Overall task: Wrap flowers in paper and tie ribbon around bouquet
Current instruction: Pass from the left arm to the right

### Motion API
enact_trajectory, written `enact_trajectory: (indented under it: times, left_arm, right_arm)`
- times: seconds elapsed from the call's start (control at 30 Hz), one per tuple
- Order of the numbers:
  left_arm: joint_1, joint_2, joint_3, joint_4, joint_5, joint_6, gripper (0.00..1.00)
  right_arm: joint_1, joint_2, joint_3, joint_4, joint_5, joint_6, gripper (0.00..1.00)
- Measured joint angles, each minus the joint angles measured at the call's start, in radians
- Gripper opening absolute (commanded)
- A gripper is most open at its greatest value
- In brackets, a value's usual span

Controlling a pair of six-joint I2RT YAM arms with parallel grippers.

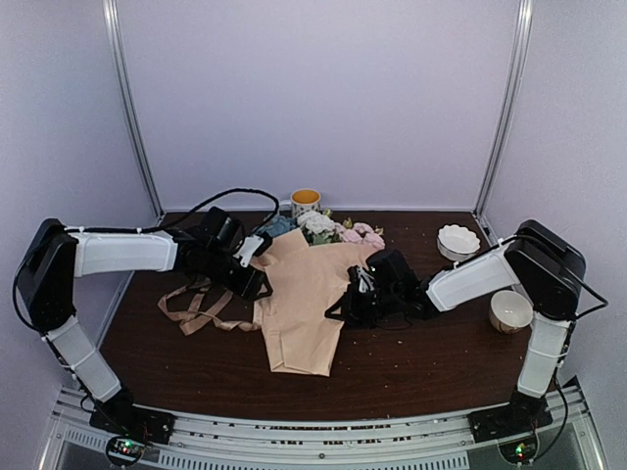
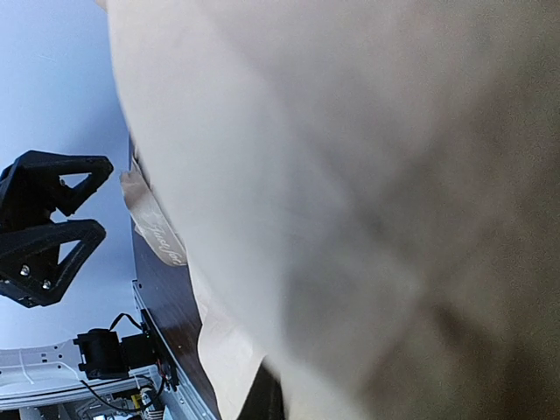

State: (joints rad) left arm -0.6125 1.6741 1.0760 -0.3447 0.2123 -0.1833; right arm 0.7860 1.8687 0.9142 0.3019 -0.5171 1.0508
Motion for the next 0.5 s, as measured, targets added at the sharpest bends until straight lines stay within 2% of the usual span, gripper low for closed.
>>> enact_trajectory:
  times: [0.23,0.37,0.43,0.5]
  left_arm:
    - [0.004,-0.028,-0.119,-0.039,-0.001,-0.048,0.68]
    - [0.004,-0.028,-0.17,-0.048,0.001,-0.06,0.67]
    - [0.004,-0.027,-0.182,-0.037,0.019,-0.063,0.62]
    - [0.002,-0.014,-0.189,-0.006,0.05,-0.068,0.48]
  right_arm:
    - [0.0,-0.004,0.0,-0.011,0.001,-0.004,0.0]
    - [0.0,-0.008,0.0,-0.018,0.001,-0.006,0.0]
    - [0.0,-0.008,0.002,-0.019,0.001,-0.007,0.0]
    - [0.0,-0.008,0.002,-0.02,0.001,-0.008,0.0]
